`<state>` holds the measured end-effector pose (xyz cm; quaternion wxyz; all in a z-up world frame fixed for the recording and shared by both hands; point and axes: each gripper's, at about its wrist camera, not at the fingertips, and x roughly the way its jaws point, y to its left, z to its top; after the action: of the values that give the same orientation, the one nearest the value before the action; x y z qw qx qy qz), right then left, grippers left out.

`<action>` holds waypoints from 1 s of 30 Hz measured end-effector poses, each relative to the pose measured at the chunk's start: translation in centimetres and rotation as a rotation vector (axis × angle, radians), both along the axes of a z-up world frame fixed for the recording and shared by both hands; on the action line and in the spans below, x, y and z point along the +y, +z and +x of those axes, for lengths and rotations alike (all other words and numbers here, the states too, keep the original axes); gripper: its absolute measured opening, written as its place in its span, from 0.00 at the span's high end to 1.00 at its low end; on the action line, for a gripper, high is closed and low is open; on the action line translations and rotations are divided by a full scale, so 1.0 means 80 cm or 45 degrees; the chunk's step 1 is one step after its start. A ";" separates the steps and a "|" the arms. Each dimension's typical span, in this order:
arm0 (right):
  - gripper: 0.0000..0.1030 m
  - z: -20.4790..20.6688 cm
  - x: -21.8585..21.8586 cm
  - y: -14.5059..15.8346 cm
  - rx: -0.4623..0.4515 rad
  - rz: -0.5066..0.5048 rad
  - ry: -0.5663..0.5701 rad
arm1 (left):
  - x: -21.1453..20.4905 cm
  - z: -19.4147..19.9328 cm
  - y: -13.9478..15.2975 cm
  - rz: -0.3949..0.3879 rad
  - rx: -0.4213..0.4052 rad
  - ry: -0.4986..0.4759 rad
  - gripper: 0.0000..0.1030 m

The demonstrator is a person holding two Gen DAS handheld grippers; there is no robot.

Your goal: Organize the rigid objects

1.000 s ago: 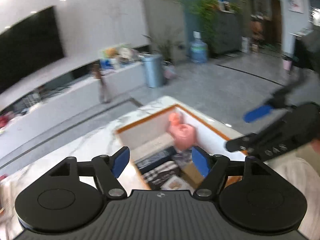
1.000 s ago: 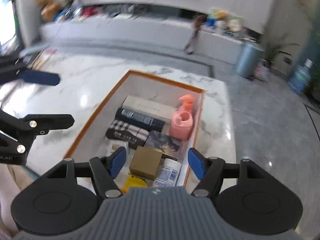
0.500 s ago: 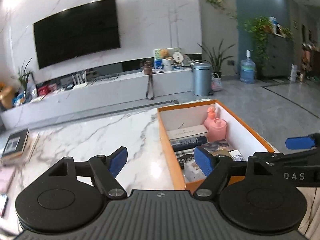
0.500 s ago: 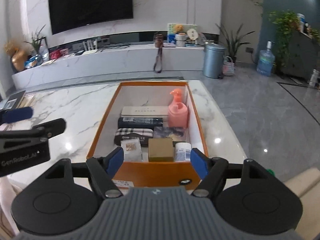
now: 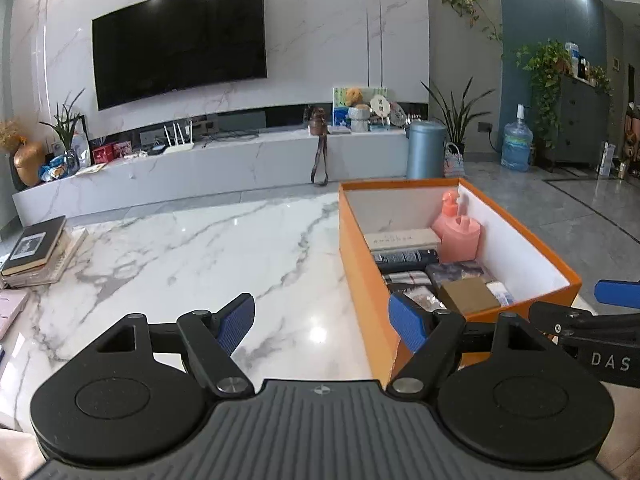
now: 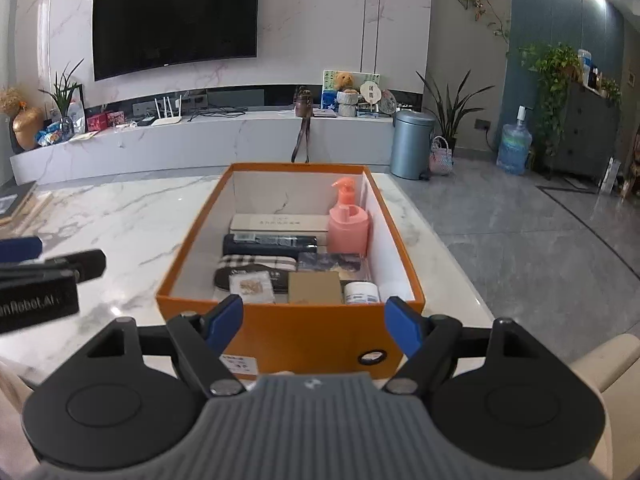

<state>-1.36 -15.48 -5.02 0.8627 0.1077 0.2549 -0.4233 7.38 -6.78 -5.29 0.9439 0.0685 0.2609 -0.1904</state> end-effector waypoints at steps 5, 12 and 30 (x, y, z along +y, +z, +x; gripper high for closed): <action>0.18 -0.011 -0.011 -0.008 -0.109 0.021 0.000 | -0.007 -0.004 -0.009 -0.004 -0.010 -0.041 0.13; 0.17 -0.013 -0.020 -0.017 -0.138 0.048 -0.014 | -0.012 -0.010 -0.014 0.025 -0.003 -0.059 0.13; 0.16 -0.017 -0.018 -0.017 -0.143 0.042 0.004 | -0.007 -0.021 -0.004 0.036 -0.023 -0.054 0.13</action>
<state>-2.74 -16.94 -6.41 0.8745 0.1450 0.2130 -0.4110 5.69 -7.30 -5.57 0.9409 0.0889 0.2536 -0.2062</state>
